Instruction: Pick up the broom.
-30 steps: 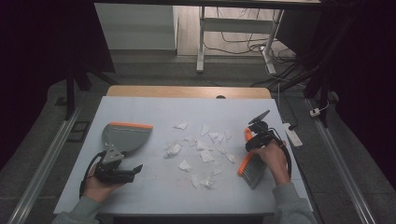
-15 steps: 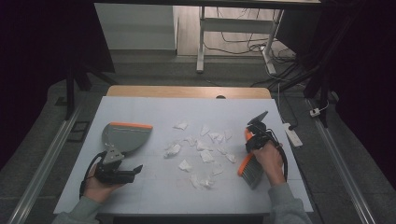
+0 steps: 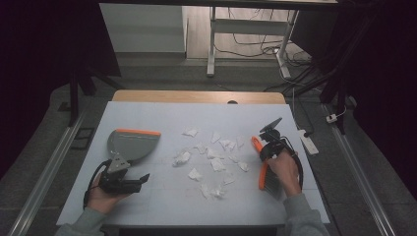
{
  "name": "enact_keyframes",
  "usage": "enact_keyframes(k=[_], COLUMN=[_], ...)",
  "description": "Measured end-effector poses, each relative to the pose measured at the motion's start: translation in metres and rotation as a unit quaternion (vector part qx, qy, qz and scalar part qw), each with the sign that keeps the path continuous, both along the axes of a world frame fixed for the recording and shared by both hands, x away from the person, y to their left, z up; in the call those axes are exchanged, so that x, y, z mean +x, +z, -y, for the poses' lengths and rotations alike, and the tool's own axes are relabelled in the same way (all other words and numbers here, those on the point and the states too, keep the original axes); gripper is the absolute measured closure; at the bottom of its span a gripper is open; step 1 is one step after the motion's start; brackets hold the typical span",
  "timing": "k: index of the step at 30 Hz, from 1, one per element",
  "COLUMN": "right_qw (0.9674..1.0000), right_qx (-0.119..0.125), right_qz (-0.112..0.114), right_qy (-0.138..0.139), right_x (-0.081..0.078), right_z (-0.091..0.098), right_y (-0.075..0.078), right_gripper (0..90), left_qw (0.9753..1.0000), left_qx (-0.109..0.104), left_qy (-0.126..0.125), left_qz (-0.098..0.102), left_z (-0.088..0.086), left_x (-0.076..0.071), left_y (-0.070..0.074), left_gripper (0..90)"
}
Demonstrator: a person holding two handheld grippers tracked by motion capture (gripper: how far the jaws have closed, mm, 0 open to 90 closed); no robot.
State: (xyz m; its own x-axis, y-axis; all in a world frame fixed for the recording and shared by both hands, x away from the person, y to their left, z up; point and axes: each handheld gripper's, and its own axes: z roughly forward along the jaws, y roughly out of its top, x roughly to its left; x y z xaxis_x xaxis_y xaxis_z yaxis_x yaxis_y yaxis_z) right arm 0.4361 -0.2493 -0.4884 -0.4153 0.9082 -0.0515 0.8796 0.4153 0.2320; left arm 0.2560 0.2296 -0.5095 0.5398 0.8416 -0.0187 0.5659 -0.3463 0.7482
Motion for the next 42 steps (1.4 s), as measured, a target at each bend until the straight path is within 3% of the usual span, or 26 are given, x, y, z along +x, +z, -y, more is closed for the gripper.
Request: enact_keyframes(k=[4,6,7,9,13,15,18,20,22,23,25,30,31,32,33,34,35,38,42], right_qw=[0.9995,0.9986,0.9972,0.9965,0.9916,0.9876,0.9808,0.9736,0.969,0.969,0.9643,0.9492,0.9414,0.9414,0.9367,0.9269,0.9269,0.9209,0.9096], right_qx=[0.024,0.047,0.07,0.078,0.122,0.147,0.179,0.206,0.219,0.219,0.232,0.269,0.281,0.281,0.291,0.31,0.31,0.313,0.332], right_qz=[-0.006,-0.005,-0.006,-0.002,0.006,0.015,0.039,0.058,0.072,0.072,0.085,0.115,0.141,0.141,0.146,0.163,0.163,0.189,0.211], right_qy=[0.019,0.023,0.027,0.031,0.042,0.053,0.066,0.078,0.088,0.088,0.095,0.117,0.122,0.122,0.129,0.134,0.134,0.136,0.135], right_x=[0.002,0.002,0.002,0.001,-0.003,-0.005,-0.009,-0.011,-0.012,-0.012,-0.014,-0.018,-0.021,-0.021,-0.022,-0.024,-0.024,-0.027,-0.03], right_z=[0.008,0.016,0.022,0.025,0.035,0.037,0.038,0.039,0.04,0.04,0.04,0.043,0.045,0.045,0.046,0.048,0.048,0.05,0.051], right_y=[0.002,0.005,0.01,0.013,0.023,0.031,0.042,0.048,0.052,0.052,0.055,0.064,0.068,0.068,0.07,0.073,0.073,0.078,0.083], right_gripper=[71.3,71.3,71.3,71.3,71.4,71.4,71.4,71.4,71.4,71.4,71.4,71.3,71.3,71.3,71.3,71.3,71.3,71.3,71.2], left_qw=[1.0,1.0,1.0,1.0,1.0,1.0,1.0,1.0,1.0,1.0,1.0,1.0,1.0,1.0,1.0,1.0,1.0,1.0,1.0], left_qx=[0.0,0.0,0.0,0.0,0.002,0.003,0.003,0.002,0.002,0.002,0.001,0.002,0.002,0.002,0.003,0.003,0.003,0.005,0.006], left_qy=[0.0,0.001,0.001,0.002,0.002,0.003,0.003,0.003,0.004,0.004,0.003,0.002,0.002,0.002,0.002,0.002,0.002,0.001,0.0], left_qz=[0.0,0.0,0.0,-0.001,0.0,0.0,-0.001,0.0,0.001,0.002,0.001,0.001,0.001,0.002,0.003,0.002,0.002,0.002,0.003], left_z=[0.0,0.0,0.0,0.0,0.001,0.001,0.001,0.0,0.0,0.0,0.0,0.001,0.001,0.002,0.002,0.002,0.003,0.004,0.006], left_x=[0.0,0.0,0.0,0.001,0.001,0.001,0.002,0.002,0.001,0.001,0.002,0.002,0.002,0.003,0.003,0.003,0.004,0.005,0.006], left_y=[0.0,0.0,0.0,0.0,0.0,0.0,-0.001,-0.001,0.0,0.0,-0.001,-0.001,-0.001,-0.001,-0.001,-0.001,-0.001,-0.001,-0.001], left_gripper=[20.6,20.6,20.6,20.6,20.6,20.6,20.6,20.6,20.6,20.6,20.6,20.5,20.5,20.5,20.6,20.6,20.6,20.5,20.5])
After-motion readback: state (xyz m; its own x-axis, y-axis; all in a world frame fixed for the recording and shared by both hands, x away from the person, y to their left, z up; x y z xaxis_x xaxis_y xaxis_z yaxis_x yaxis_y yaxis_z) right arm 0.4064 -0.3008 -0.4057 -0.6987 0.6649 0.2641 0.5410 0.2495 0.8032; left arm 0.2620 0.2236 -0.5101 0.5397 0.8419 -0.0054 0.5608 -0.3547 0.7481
